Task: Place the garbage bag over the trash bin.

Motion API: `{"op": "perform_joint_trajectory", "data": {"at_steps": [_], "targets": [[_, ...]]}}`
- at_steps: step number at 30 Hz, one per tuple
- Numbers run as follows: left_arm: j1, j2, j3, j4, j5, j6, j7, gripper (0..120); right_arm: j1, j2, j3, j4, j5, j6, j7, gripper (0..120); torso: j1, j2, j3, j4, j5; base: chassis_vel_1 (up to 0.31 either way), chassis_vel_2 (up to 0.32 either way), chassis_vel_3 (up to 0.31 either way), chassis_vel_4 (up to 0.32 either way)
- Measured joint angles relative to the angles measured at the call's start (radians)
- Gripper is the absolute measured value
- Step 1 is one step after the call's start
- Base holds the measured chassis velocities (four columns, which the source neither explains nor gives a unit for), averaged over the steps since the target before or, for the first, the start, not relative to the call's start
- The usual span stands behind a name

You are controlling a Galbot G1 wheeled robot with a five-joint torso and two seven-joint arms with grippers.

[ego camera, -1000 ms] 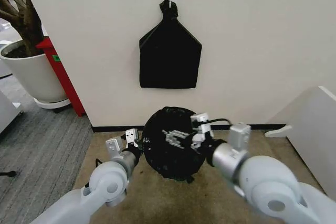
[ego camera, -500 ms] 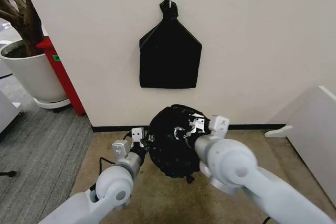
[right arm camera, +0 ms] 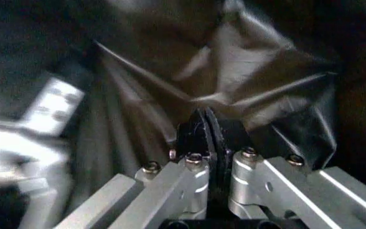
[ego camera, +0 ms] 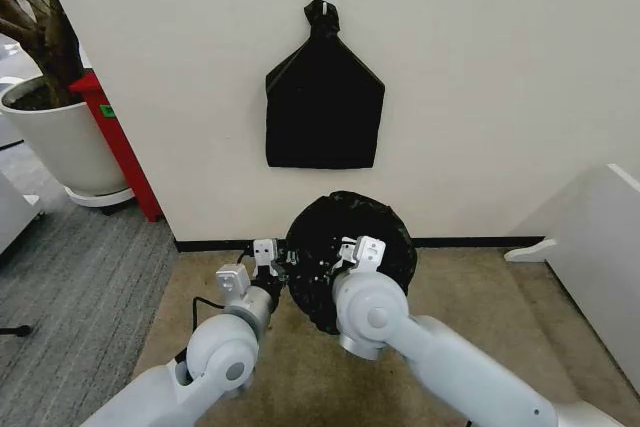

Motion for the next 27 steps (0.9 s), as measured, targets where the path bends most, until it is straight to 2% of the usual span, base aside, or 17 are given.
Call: {"op": "perform_joint_trajectory", "data": {"at_steps": [5, 8, 18, 27], "targets": [[-0.004, -0.005, -0.008, 0.011, -0.002, 0.0, 0.008, 0, 0.079, -0.063, 0.019, 0.053, 0.073, 0.007, -0.009, 0, 0.0, 0.0, 0.0, 0.0, -0.0001, 0.0, 0.0, 0.0, 0.0], [-0.005, -0.013, -0.009, 0.012, -0.007, 0.0, 0.013, 0, 0.129, -0.086, 0.023, 0.023, 0.098, -0.006, -0.009, 0, 0.0, 0.0, 0.0, 0.0, -0.0001, 0.0, 0.0, 0.0, 0.0], [-0.021, -0.018, -0.01, 0.006, -0.015, 0.0, 0.014, 0, 0.09, -0.026, -0.016, -0.105, 0.014, -0.035, -0.012, 0, 0.0, 0.0, 0.0, 0.0001, 0.0002, 0.0, 0.0, 0.0, 0.0], [-0.034, -0.034, -0.008, 0.019, -0.01, 0.0, 0.017, 0, 0.078, -0.026, -0.009, -0.069, 0.039, -0.041, 0.004, 0, 0.0, 0.0, 0.0, 0.0, 0.0001, 0.0, 0.0, 0.0, 0.0]]}}
